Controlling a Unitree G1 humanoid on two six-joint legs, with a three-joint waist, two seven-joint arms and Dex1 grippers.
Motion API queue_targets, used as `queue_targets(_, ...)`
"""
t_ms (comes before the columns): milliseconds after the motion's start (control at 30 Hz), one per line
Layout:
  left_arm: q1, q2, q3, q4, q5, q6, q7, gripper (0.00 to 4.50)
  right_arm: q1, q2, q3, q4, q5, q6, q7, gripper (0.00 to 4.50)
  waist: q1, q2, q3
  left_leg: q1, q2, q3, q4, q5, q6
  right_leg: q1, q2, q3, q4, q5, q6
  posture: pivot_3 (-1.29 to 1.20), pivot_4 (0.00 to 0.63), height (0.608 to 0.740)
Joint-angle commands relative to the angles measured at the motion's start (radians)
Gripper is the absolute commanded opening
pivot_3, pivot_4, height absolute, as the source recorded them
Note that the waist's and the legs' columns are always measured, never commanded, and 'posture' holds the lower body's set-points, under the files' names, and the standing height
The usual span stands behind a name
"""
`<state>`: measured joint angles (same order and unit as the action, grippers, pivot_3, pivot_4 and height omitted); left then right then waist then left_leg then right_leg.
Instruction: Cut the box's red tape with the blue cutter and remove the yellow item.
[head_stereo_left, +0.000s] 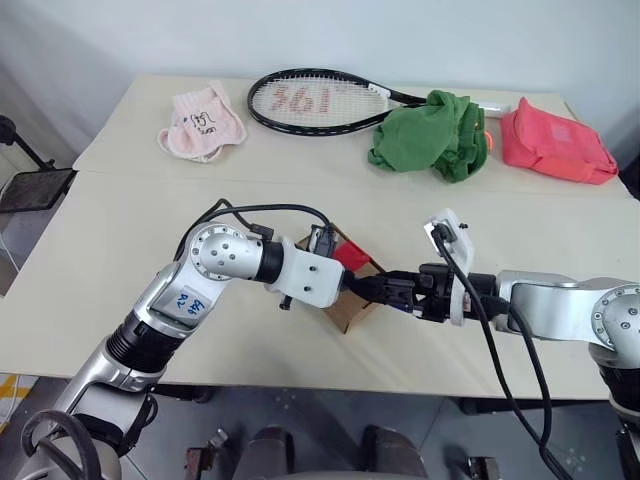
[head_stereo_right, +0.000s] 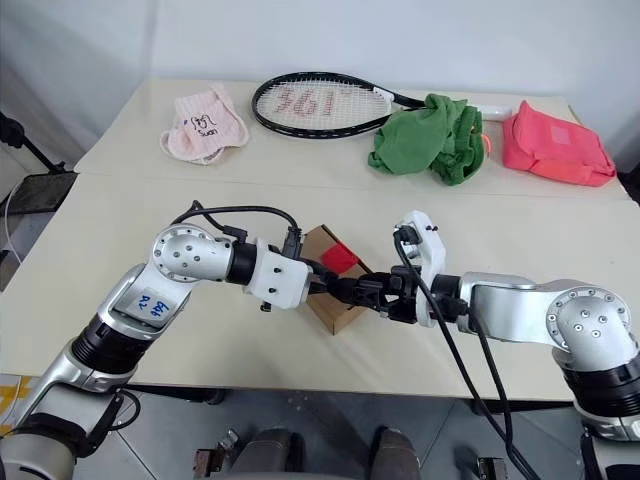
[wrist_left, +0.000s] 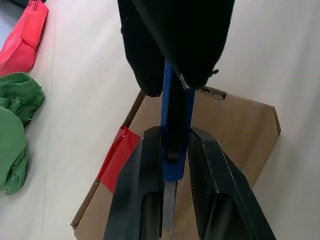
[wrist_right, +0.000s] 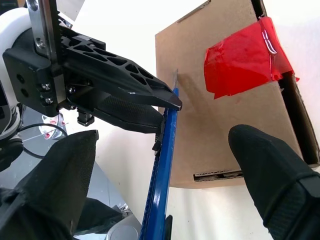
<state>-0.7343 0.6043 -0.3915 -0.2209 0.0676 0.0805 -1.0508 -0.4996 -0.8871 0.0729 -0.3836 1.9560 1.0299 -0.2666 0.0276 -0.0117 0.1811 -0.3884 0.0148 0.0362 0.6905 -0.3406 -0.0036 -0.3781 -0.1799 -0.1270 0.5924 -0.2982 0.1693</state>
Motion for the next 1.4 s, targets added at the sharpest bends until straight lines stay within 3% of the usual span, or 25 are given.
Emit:
queue_targets(33, -0.017, -0.032, 0.019, -0.075, -0.024, -0.015, 0.01, 0.39, -0.003, 0.005, 0.022, -0.028, 0.016, 0.011, 0.012, 3.83, 0.0, 0.0, 0.0, 0.0, 0.0, 0.0, 0.0, 0.0, 0.0, 0.0, 0.0, 0.0, 0.0, 0.0, 0.0, 0.0, 0.15, 0.74)
queue_targets(267, -0.023, -0.047, 0.024, -0.076, -0.02, -0.012, 0.009, 0.39, -0.003, 0.008, 0.033, -0.023, 0.016, 0.014, 0.006, 1.33, 0.0, 0.0, 0.0, 0.0, 0.0, 0.0, 0.0, 0.0, 0.0, 0.0, 0.0, 0.0, 0.0, 0.0, 0.0, 0.0, 0.15, 0.74)
queue_targets(400, -0.02, -0.046, 0.029, -0.076, -0.017, -0.017, 0.005, 0.39, -0.001, 0.014, 0.031, -0.02, 0.016, 0.01, -0.008, 0.17, 0.0, 0.0, 0.0, 0.0, 0.0, 0.0, 0.001, 0.0, 0.0, 0.0, 0.0, 0.0, 0.0, 0.0, 0.0, 0.0, 0.15, 0.74)
queue_targets(767, -0.017, -0.041, 0.035, -0.073, -0.017, -0.028, -0.003, 0.39, 0.002, 0.001, -0.007, -0.008, 0.016, 0.024, 0.057, 0.18, 0.0, 0.0, 0.0, 0.0, 0.0, 0.0, 0.001, 0.0, 0.0, 0.0, 0.0, 0.0, 0.0, 0.0, 0.0, 0.0, 0.15, 0.74)
queue_targets(1167, -0.015, -0.039, 0.041, -0.054, -0.016, -0.058, -0.021, 0.39, 0.021, -0.104, -0.061, 0.034, 0.016, 0.08, 0.211, 4.23, 0.001, 0.0, 0.0, 0.0, 0.0, 0.0, 0.001, 0.0, 0.0, 0.0, 0.0, 0.0, 0.0, 0.0, 0.0, 0.0, 0.15, 0.74)
queue_targets(1400, -0.01, -0.036, 0.044, -0.06, -0.015, -0.058, -0.028, 0.39, -0.034, -0.238, -0.087, 0.167, 0.016, 0.195, 0.343, 4.23, 0.0, 0.0, 0.0, -0.001, 0.0, 0.0, 0.002, 0.0, 0.0, 0.0, 0.0, 0.0, 0.0, 0.0, 0.0, 0.0, 0.15, 0.74)
